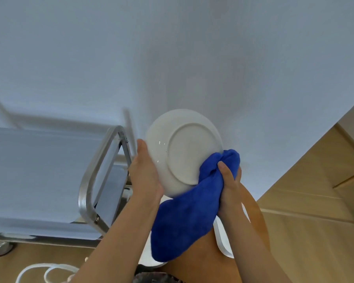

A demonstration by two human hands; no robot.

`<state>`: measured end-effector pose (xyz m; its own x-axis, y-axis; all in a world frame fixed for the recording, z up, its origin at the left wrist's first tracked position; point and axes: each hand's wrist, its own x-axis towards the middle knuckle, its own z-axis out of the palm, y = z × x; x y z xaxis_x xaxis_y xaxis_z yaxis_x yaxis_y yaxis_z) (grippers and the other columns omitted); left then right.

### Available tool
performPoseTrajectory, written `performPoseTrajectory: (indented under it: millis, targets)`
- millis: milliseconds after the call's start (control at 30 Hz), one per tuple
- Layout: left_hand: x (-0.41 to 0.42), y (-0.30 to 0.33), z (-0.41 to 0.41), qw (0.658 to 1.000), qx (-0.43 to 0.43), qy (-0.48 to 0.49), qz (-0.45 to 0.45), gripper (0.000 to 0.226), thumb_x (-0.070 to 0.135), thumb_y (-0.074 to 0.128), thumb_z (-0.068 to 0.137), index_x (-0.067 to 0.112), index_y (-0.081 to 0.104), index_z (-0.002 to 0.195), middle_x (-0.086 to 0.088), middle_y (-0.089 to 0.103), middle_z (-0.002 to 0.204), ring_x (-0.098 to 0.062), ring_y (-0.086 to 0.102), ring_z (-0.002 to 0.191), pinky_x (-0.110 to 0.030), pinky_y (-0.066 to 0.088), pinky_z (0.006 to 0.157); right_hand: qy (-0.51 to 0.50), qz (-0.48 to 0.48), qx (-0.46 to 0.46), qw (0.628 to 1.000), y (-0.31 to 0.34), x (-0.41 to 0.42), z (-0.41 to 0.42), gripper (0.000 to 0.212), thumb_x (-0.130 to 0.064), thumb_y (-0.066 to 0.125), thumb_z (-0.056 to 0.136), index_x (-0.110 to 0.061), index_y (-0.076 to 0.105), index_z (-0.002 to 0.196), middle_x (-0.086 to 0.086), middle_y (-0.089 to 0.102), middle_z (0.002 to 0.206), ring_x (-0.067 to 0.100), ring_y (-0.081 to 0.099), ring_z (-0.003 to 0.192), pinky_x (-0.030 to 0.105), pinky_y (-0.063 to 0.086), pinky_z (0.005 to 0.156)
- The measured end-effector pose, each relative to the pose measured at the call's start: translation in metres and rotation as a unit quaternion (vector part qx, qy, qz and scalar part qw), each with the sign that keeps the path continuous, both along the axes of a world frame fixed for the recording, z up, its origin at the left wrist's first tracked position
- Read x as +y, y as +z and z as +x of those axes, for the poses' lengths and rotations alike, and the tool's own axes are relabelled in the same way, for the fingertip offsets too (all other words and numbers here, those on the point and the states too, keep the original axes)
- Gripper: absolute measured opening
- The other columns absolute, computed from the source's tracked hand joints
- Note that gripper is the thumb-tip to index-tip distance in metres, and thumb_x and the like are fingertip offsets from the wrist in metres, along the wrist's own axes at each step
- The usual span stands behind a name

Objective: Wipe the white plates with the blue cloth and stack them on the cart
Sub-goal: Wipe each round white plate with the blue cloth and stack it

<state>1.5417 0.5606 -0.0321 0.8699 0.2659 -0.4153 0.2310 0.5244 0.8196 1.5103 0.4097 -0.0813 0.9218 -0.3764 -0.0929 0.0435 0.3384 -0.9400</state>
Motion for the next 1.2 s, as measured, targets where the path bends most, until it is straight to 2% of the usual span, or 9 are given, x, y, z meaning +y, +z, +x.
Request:
performPoseTrajectory:
  millis: [133, 233, 400, 567, 733, 833, 933, 1133, 1200]
  targets:
    - [0.026, -0.004, -0.002, 0.969, -0.042, -0.241, 0.011, 0.064, 0.075, 0.058, 0.07, 0.029, 0.063, 0.114, -0.003, 0.07, 0.114, -0.025, 0.067, 0.101, -0.043, 0.055, 0.077, 0.021, 0.017, 0.084, 0.996, 0.009, -0.021, 0.003, 0.019, -0.033, 0.049, 0.095, -0.016, 0.05, 0.086, 0.006, 0.05, 0.081, 0.024, 0.048, 0.073, 0.031, 0.044, 0.064]
    - [0.054, -0.001, -0.001, 0.906, -0.045, -0.416, -0.072, 0.074, 0.07, 0.058, 0.066, 0.021, 0.066, 0.121, -0.011, 0.071, 0.11, -0.027, 0.07, 0.095, -0.037, 0.058, 0.065, 0.116, -0.033, 0.015, 0.993, 0.01, -0.049, 0.004, 0.012, -0.024, 0.043, 0.098, -0.015, 0.043, 0.09, 0.004, 0.038, 0.084, 0.016, 0.04, 0.079, 0.03, 0.04, 0.074]
    - [0.044, -0.013, 0.003, 0.932, -0.03, -0.353, -0.078, 0.053, 0.061, 0.053, 0.074, 0.029, 0.068, 0.113, -0.006, 0.072, 0.11, -0.026, 0.07, 0.095, -0.039, 0.058, 0.063, 0.183, -0.032, -0.033, 0.982, 0.026, -0.044, 0.007, 0.017, -0.021, 0.045, 0.096, -0.014, 0.032, 0.087, -0.001, 0.036, 0.079, 0.005, 0.048, 0.074, 0.017, 0.041, 0.076]
    - [0.024, -0.003, 0.005, 0.954, -0.064, -0.281, -0.076, 0.041, 0.057, 0.056, 0.069, 0.027, 0.076, 0.088, -0.002, 0.075, 0.096, -0.019, 0.072, 0.084, -0.031, 0.058, 0.059, 0.078, -0.102, 0.069, 0.989, 0.016, -0.016, -0.012, 0.013, -0.038, 0.06, 0.091, -0.04, 0.057, 0.103, 0.006, 0.067, 0.11, 0.025, 0.065, 0.102, 0.047, 0.052, 0.087]
    - [0.013, -0.004, 0.006, 0.967, -0.084, -0.241, -0.006, 0.054, 0.063, 0.055, 0.064, 0.028, 0.061, 0.104, 0.003, 0.075, 0.098, -0.018, 0.07, 0.093, -0.033, 0.055, 0.071, 0.013, -0.128, 0.042, 0.991, 0.01, 0.018, -0.024, 0.025, -0.023, 0.063, 0.09, -0.017, 0.06, 0.114, 0.0, 0.071, 0.099, 0.012, 0.068, 0.089, 0.03, 0.053, 0.074]
    - [0.022, -0.005, 0.009, 0.969, -0.057, -0.241, 0.026, 0.049, 0.065, 0.056, 0.068, 0.034, 0.055, 0.106, 0.001, 0.071, 0.101, -0.022, 0.068, 0.089, -0.033, 0.056, 0.056, 0.022, -0.228, 0.041, 0.973, 0.005, 0.003, -0.029, 0.01, -0.024, 0.063, 0.09, -0.033, 0.064, 0.094, -0.014, 0.071, 0.082, -0.003, 0.066, 0.074, 0.012, 0.047, 0.059]
    - [0.026, -0.005, 0.006, 0.956, -0.067, -0.274, 0.084, 0.052, 0.066, 0.057, 0.065, 0.033, 0.057, 0.105, 0.003, 0.072, 0.095, -0.021, 0.069, 0.086, -0.035, 0.058, 0.061, 0.003, -0.252, 0.035, 0.967, 0.019, -0.015, -0.018, 0.009, -0.041, 0.061, 0.078, -0.045, 0.062, 0.086, -0.022, 0.07, 0.083, 0.004, 0.067, 0.077, 0.024, 0.054, 0.068]
    - [0.008, -0.003, -0.011, 0.926, -0.092, -0.34, 0.136, 0.05, 0.067, 0.053, 0.06, 0.033, 0.062, 0.096, 0.012, 0.074, 0.085, -0.012, 0.071, 0.081, -0.03, 0.058, 0.066, 0.111, -0.238, -0.008, 0.965, 0.046, 0.003, 0.016, 0.031, -0.025, 0.053, 0.095, -0.034, 0.053, 0.125, -0.018, 0.062, 0.114, -0.009, 0.057, 0.099, 0.01, 0.048, 0.076]
    - [0.006, -0.001, -0.008, 0.937, -0.088, -0.313, 0.129, 0.047, 0.064, 0.052, 0.068, 0.031, 0.065, 0.099, 0.005, 0.075, 0.092, -0.019, 0.07, 0.09, -0.042, 0.058, 0.079, 0.151, -0.242, -0.019, 0.958, 0.05, 0.012, 0.008, 0.036, -0.031, 0.055, 0.092, -0.036, 0.051, 0.128, -0.016, 0.061, 0.118, -0.007, 0.057, 0.101, 0.008, 0.047, 0.075]
